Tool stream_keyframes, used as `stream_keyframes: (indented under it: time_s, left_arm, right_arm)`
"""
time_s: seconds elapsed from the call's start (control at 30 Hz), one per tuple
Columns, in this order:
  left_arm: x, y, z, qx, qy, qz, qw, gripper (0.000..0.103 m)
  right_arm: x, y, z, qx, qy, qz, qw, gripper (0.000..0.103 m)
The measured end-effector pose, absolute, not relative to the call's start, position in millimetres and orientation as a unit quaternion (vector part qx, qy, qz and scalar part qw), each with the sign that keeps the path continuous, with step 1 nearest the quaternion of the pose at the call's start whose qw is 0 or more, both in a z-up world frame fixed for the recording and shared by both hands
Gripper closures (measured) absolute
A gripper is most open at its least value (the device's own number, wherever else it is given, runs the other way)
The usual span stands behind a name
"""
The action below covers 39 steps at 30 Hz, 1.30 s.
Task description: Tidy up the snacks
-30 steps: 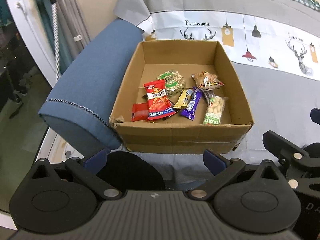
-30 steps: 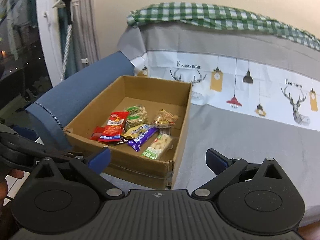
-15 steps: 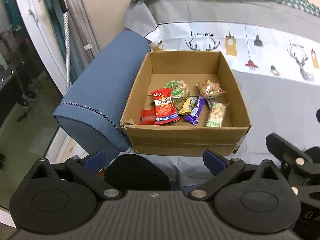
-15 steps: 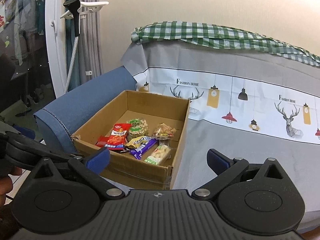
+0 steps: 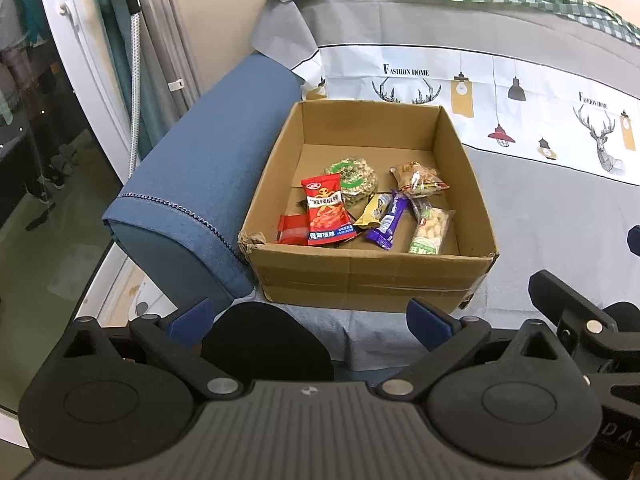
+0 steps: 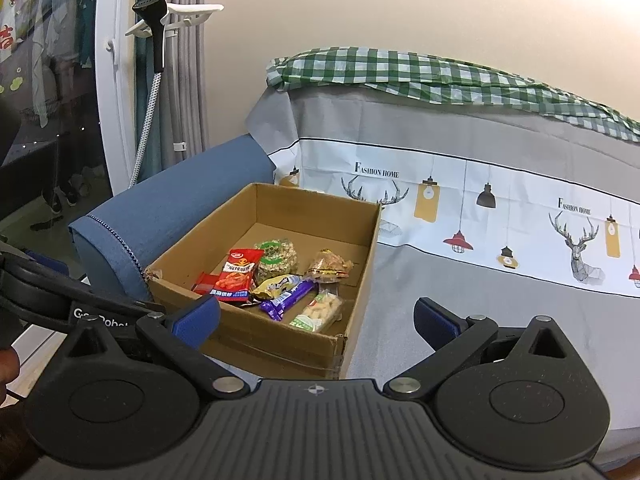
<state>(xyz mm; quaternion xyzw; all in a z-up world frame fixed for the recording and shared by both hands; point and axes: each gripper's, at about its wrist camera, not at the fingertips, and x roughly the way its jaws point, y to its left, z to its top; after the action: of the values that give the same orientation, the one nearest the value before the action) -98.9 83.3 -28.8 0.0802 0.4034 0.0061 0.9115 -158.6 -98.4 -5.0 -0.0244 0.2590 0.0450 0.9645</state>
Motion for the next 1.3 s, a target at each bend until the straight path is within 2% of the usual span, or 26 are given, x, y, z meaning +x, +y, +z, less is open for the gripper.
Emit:
stream_keyframes:
  time_s: [1.3]
  left_arm:
    - [-95.9,82.5,-33.8,0.086,0.412,0.008,0.907,0.0]
  right_arm:
    - [-153.9,-101.2,-8.6,-0.018,0.267,0.045,0.962,0.001]
